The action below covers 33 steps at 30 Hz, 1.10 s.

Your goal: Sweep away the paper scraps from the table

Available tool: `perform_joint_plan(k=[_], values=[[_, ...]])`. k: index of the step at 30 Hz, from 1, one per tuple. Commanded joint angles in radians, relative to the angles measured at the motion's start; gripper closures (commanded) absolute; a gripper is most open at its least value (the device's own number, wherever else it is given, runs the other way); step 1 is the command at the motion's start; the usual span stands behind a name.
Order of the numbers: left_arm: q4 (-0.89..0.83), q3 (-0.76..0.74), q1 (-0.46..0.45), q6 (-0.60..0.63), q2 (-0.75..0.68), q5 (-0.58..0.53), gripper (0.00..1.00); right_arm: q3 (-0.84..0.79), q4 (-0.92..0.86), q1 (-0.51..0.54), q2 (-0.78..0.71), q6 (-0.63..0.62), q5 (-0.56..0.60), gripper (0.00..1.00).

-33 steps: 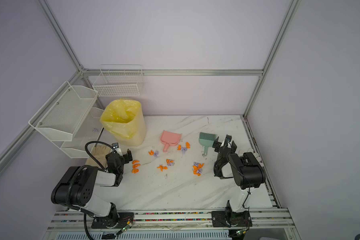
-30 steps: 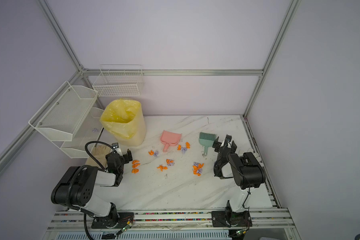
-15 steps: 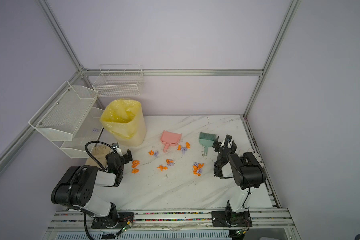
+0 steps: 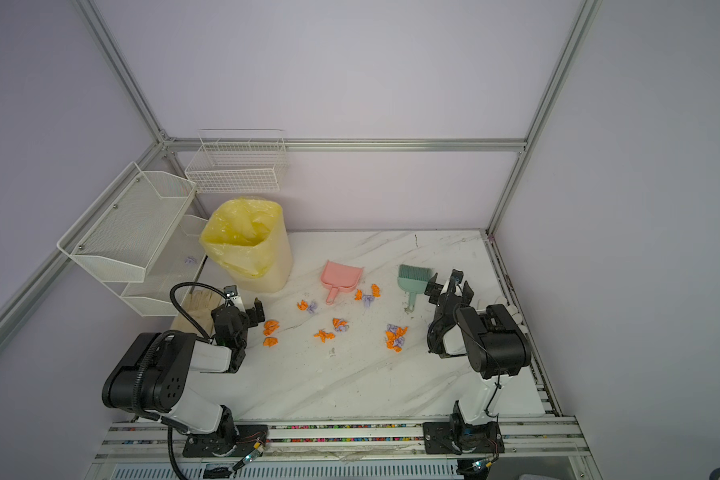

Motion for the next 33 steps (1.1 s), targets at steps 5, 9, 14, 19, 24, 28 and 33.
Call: perform_joint_plan(k=[5, 9, 14, 19, 24, 28, 33], values=[[0.06, 0.063, -0.006, 0.017, 0.002, -0.01, 0.0, 0.013, 0.041, 0.006, 0.005, -0.014, -0.002, 0.03], [0.072, 0.056, -0.007, 0.023, -0.002, -0.01, 0.0, 0.012, 0.042, 0.007, 0.005, -0.014, -0.002, 0.03], [-0.011, 0.025, -0.027, 0.011, -0.149, -0.102, 0.0, -0.006, 0.022, 0.022, -0.067, -0.029, 0.054, 0.03], [-0.091, 0.008, -0.075, -0.009, -0.344, -0.24, 0.0, 0.129, -0.371, 0.03, -0.228, 0.043, 0.12, 0.03], [-0.551, 0.16, -0.093, -0.225, -0.542, -0.279, 0.0, 0.302, -0.72, 0.032, -0.293, 0.214, 0.037, 0.03], [-0.646, 0.22, -0.18, -0.296, -0.604, -0.254, 0.0, 0.445, -0.985, 0.032, -0.272, 0.299, 0.017, 0.03], [-0.779, 0.332, -0.332, -0.416, -0.582, -0.223, 0.0, 0.522, -1.158, 0.032, -0.257, 0.349, -0.04, 0.03]])
